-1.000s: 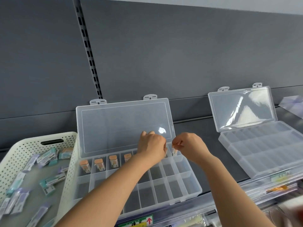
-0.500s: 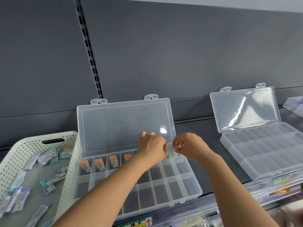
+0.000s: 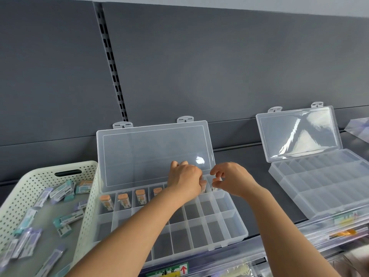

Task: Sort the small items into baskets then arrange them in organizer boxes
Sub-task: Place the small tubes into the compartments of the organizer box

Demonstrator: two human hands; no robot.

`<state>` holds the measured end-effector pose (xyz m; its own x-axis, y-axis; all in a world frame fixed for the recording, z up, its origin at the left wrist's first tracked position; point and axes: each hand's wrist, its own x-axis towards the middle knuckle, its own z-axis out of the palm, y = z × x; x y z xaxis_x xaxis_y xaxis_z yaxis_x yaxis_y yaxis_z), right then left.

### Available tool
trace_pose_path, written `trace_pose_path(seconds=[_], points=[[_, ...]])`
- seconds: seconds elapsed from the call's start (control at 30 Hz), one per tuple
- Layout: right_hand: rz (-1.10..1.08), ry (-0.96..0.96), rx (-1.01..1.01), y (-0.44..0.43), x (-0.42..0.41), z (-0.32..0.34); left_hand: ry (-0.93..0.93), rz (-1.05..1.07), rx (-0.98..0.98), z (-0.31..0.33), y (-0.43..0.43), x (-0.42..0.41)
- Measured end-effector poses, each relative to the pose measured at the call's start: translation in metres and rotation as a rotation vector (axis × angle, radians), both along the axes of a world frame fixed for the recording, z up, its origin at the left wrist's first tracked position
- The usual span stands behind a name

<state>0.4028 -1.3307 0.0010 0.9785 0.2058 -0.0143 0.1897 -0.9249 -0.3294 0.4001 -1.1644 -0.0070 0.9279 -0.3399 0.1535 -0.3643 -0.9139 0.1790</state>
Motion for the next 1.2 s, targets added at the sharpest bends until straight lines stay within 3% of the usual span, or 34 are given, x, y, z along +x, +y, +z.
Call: trace_pose_path(seconds=[0.37, 0.57, 0.77, 0.97, 1.1, 1.2], points=[[-0.043, -0.244, 0.146, 0.051, 0.005, 0.006, -0.092, 0.037, -0.063, 0.022, 0.048, 0.001], [0.118, -0.295, 0.173, 0.119, 0.003, 0.016, -0.178, 0.210, -0.054, 0.034, 0.124, -0.017], [0.380, -0.264, 0.172, 0.205, -0.015, 0.017, -0.147, 0.436, 0.006, 0.038, 0.206, -0.052], [0.623, -0.203, 0.075, 0.276, -0.028, 0.018, 0.113, 0.643, 0.081, 0.028, 0.272, -0.084], [0.748, -0.182, -0.198, 0.312, -0.031, 0.016, 0.366, 0.676, 0.159, 0.016, 0.298, -0.102], [0.807, -0.173, -0.400, 0.333, -0.035, 0.012, 0.443, 0.647, 0.190, 0.008, 0.310, -0.110]])
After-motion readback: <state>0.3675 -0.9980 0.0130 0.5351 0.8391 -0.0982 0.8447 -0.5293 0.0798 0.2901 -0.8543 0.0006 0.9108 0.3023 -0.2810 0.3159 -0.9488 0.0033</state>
